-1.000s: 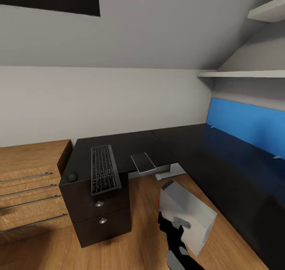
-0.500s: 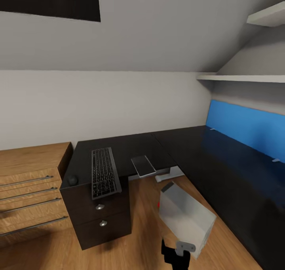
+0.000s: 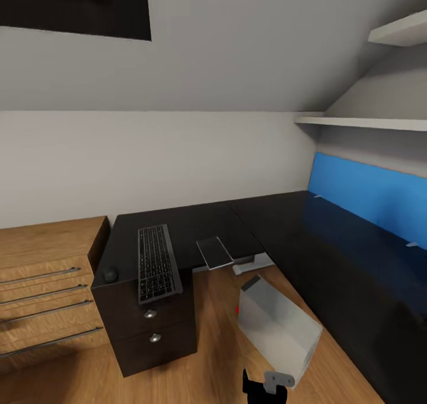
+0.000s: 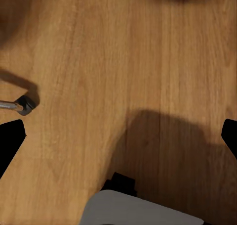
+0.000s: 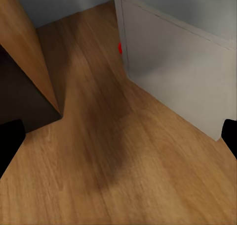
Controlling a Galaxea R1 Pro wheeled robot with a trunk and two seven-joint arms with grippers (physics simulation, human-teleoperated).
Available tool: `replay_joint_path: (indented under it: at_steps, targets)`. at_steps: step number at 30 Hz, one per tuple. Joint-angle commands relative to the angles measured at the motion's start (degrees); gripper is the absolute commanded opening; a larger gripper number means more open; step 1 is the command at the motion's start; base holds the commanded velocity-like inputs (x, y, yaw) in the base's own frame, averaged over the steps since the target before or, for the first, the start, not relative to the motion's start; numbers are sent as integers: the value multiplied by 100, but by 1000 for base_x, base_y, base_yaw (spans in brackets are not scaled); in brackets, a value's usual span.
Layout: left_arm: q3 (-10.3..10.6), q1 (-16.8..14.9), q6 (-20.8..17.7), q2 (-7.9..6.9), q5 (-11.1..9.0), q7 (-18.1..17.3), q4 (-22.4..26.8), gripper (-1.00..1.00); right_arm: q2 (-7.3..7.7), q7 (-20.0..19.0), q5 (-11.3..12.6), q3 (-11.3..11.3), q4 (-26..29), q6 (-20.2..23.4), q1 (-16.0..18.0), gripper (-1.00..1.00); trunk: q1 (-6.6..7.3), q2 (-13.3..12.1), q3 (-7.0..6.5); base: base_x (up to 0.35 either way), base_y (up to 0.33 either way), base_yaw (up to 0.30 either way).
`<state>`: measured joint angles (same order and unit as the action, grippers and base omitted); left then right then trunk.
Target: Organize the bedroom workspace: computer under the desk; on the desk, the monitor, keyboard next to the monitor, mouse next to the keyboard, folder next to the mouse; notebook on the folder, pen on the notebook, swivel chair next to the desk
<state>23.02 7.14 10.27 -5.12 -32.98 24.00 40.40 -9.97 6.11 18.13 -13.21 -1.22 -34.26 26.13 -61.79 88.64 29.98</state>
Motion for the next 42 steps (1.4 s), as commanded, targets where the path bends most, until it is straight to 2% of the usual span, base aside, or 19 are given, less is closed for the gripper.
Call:
replay_joint_path:
  at_steps: [1,4,5,10,36,42]
  targets:
    - [37,-2,257,6,-59,57,73,100,-3,44,13,-43,-10,-46,6,100,23,-39,-14,-62,0,197]
    - [40,-2,284,13,-59,63,75,100,-3,60,9,-42,-10,-155,6,100,88,-159,-68,-180,-6,232]
    - [43,-2,293,17,-59,72,74,100,-3,69,4,-41,-10,-362,6,100,110,-199,-86,-294,-53,266]
    - [44,-2,298,14,-59,77,73,100,-3,73,-2,-41,-13,-511,3,100,220,-400,-175,-318,-69,273]
    - [45,-2,317,12,-58,87,73,100,-3,62,-114,-41,-10,-573,-3,100,791,-1442,-573,-313,-106,277]
    - [45,-2,317,11,-59,87,73,100,-3,64,-116,-41,-10,-574,-3,100,923,-1683,-674,-280,-9,60]
